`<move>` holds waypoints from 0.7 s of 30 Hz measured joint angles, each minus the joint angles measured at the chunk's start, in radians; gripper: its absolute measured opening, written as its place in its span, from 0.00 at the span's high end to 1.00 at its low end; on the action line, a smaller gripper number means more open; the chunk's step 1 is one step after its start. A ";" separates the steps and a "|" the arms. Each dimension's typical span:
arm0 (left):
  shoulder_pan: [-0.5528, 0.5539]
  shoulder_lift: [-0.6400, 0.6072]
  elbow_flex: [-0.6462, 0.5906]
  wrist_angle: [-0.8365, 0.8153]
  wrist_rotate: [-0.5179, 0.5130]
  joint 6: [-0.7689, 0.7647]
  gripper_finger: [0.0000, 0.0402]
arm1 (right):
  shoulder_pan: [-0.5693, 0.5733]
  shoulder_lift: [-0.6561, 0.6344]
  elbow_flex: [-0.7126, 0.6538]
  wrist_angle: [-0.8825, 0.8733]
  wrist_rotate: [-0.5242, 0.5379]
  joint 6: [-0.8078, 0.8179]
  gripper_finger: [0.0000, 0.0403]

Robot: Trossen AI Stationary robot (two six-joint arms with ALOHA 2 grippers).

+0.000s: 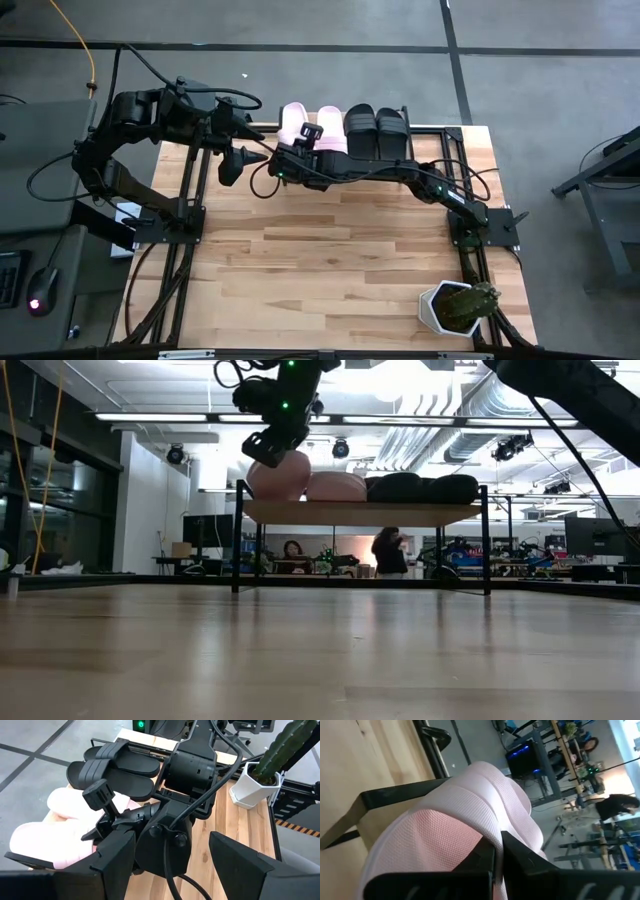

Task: Pick and place slides into the shelf
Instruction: Put the pink slipper on the shelf

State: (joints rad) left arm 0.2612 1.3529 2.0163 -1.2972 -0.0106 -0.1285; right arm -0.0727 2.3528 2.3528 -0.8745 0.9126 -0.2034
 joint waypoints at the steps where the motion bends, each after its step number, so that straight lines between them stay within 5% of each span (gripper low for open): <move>1: 0.000 0.000 0.000 0.000 0.000 0.000 0.39 | 0.000 0.000 0.000 -0.003 -0.006 0.013 1.00; 9: 0.000 0.000 0.000 0.000 0.000 0.000 0.39 | 0.000 0.000 0.000 -0.014 -0.095 0.023 0.95; 21: 0.000 0.000 0.000 -0.007 0.000 0.000 0.39 | 0.002 -0.001 0.000 -0.035 -0.237 0.068 0.70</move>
State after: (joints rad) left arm 0.2613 1.3529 2.0163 -1.3041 -0.0106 -0.1287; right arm -0.0709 2.3518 2.3531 -0.9097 0.6752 -0.1353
